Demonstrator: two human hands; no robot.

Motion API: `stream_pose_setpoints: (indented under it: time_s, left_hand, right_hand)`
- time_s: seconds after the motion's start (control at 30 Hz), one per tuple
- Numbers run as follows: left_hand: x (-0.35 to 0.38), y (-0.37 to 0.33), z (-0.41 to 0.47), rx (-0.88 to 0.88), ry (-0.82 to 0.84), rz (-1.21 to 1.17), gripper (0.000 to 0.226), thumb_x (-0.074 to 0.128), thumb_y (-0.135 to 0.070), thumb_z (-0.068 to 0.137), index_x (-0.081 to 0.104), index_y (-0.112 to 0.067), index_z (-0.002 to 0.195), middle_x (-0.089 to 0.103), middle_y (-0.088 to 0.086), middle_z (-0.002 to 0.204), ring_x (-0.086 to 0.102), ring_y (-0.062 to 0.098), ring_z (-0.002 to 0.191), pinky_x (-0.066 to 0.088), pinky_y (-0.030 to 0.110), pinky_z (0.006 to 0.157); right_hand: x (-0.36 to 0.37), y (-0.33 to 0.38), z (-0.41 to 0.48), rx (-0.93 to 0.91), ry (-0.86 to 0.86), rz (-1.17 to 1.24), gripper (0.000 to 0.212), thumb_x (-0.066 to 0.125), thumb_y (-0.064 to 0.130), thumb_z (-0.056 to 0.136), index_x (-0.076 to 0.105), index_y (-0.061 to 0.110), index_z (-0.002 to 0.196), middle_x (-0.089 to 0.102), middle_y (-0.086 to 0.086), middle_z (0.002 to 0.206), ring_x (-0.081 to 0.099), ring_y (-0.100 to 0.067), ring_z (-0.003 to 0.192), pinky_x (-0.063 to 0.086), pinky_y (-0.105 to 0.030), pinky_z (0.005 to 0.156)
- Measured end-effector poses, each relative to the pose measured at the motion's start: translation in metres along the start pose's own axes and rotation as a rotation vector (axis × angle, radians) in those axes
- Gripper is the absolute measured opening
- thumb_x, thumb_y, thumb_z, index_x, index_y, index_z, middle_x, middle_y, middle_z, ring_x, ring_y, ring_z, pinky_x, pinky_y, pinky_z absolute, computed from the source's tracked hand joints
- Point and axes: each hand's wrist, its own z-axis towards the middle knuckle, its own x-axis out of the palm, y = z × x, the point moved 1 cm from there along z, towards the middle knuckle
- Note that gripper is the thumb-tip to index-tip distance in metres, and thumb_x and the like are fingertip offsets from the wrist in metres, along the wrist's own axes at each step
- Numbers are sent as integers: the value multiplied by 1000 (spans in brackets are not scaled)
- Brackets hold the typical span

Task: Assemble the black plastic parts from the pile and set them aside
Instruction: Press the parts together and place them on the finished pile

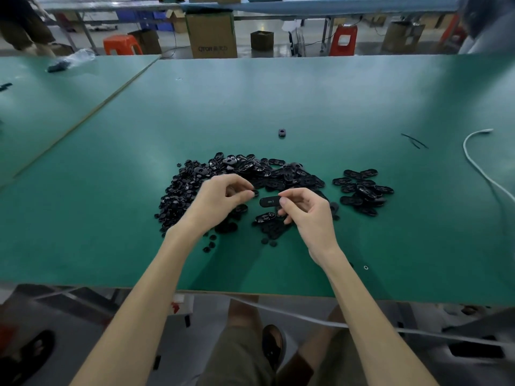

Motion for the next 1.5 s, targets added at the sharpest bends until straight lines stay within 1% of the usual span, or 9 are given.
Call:
stream_pose_setpoints:
  time_s: [0.07, 0.13, 0.23, 0.37, 0.47, 0.87, 1.23, 1.4, 1.5]
  left_hand:
    - [-12, 12, 2, -64, -128, 150, 15, 72, -18, 96, 72, -20, 111, 65, -2, 107, 62, 9, 91, 47, 14, 84]
    - [-23, 27, 6, -190, -201, 321, 26, 69, -15, 98, 68, -13, 124, 60, 10, 121, 60, 25, 109, 49, 34, 101]
    - [-33, 45, 9, -352, -178, 457, 36, 68, -21, 99, 65, -10, 133, 57, 21, 132, 48, 38, 127, 40, 46, 111]
    - [-33, 52, 6, -301, -245, 423, 16, 72, -19, 96, 77, -16, 111, 64, 15, 119, 57, 35, 115, 42, 44, 103]
    - [-30, 53, 1, -283, -325, 392, 8, 73, -20, 95, 80, -20, 99, 64, 9, 109, 56, 30, 110, 31, 40, 96]
    - [-25, 55, -2, -205, -294, 421, 16, 72, -28, 96, 79, -22, 109, 64, 6, 113, 49, 28, 115, 23, 39, 94]
    - [-18, 49, -1, -166, -299, 425, 6, 72, -26, 96, 76, -22, 93, 61, -1, 101, 49, 23, 108, 19, 34, 86]
    - [-17, 49, 0, -141, -327, 390, 12, 65, -27, 101, 76, -26, 104, 63, -1, 108, 50, 22, 109, 18, 34, 85]
    - [-15, 47, 2, -91, -250, 382, 18, 69, -34, 98, 76, -30, 115, 64, -4, 113, 49, 20, 111, 21, 36, 90]
  right_hand:
    - [-1, -1, 1, 3, -20, 12, 13, 70, 3, 96, 75, 14, 100, 75, 1, 79, 70, -12, 73, 55, -23, 63]
    - [-1, -1, 1, 5, -24, 20, 15, 70, 3, 96, 75, 15, 104, 75, 3, 81, 71, -12, 74, 55, -23, 63]
    - [-1, -1, 1, 6, -20, 6, 17, 70, 4, 97, 76, 17, 106, 76, 3, 85, 71, -11, 75, 56, -22, 63]
    - [-1, 0, 2, 11, -19, -7, 17, 70, 5, 97, 77, 18, 105, 77, 4, 86, 72, -11, 75, 56, -22, 64]
    - [-1, -1, 1, 13, -18, -12, 16, 71, 5, 96, 77, 18, 104, 77, 4, 87, 72, -11, 75, 56, -22, 65]
    - [-2, -1, 1, 15, -21, -11, 15, 70, 4, 96, 76, 16, 104, 77, 5, 84, 71, -9, 74, 56, -21, 65]
    - [-3, -1, 2, 16, -18, -16, 15, 71, 4, 96, 76, 16, 103, 77, 7, 84, 70, -10, 74, 56, -22, 64]
    - [-3, -2, 2, 19, -21, -13, 15, 70, 4, 96, 76, 17, 102, 77, 7, 83, 70, -10, 73, 56, -22, 64]
    - [-3, -2, 2, 15, -20, -15, 15, 70, 4, 96, 76, 17, 102, 76, 8, 83, 70, -10, 73, 56, -22, 65]
